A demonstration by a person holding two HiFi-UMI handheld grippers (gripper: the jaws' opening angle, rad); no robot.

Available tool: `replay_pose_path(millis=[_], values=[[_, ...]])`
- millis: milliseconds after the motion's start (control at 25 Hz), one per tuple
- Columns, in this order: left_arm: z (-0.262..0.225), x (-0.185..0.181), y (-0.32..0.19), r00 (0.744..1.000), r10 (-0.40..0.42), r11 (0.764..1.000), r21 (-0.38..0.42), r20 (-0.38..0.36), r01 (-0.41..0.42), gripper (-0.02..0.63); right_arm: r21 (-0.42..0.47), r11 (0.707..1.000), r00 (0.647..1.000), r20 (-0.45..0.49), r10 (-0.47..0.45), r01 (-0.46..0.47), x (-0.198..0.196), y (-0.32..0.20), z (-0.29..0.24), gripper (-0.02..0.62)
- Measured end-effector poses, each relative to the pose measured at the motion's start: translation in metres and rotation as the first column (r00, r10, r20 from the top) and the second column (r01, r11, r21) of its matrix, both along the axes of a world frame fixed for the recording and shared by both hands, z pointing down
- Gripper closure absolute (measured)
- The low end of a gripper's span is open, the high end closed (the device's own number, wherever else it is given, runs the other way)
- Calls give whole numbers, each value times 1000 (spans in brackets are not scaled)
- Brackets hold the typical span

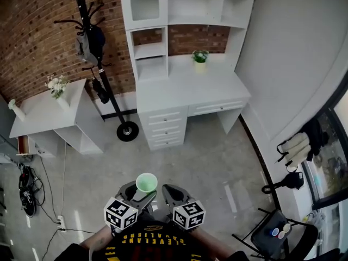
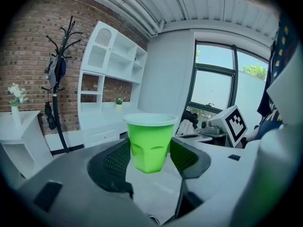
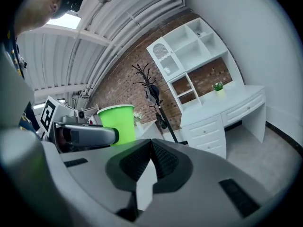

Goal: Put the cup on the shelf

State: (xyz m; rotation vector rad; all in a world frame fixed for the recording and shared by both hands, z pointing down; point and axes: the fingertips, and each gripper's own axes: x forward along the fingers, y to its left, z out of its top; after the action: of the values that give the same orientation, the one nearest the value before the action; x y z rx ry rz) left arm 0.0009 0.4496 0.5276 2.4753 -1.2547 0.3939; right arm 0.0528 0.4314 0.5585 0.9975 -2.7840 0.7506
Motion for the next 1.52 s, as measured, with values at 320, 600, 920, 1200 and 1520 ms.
replay_pose_path(millis=[320,600,920,1200,1520], values=[[14,-17,-26,999,27,999,-23,-26,-28,341,-40,998,999,-27,46,-47,-13,-26,15,589],[6,-46,-91,993,99,995,13,-70,-98,341,-18,989,986,-71,148,-149,-34,-87,4,589],[3,-95,-161,984,155,988,30,-92,-153,341,-13,976,972,-92,217,-220,-81,-153,10,589],[14,-124,-195,978,160,987,-3,-132,-162,341,-60,969,965,-130,230,-239,-105,-182,22,589],[22,-127,-236,977,151,988,-21,-152,-156,341,-79,970,965,-149,216,-229,-108,-224,28,589]])
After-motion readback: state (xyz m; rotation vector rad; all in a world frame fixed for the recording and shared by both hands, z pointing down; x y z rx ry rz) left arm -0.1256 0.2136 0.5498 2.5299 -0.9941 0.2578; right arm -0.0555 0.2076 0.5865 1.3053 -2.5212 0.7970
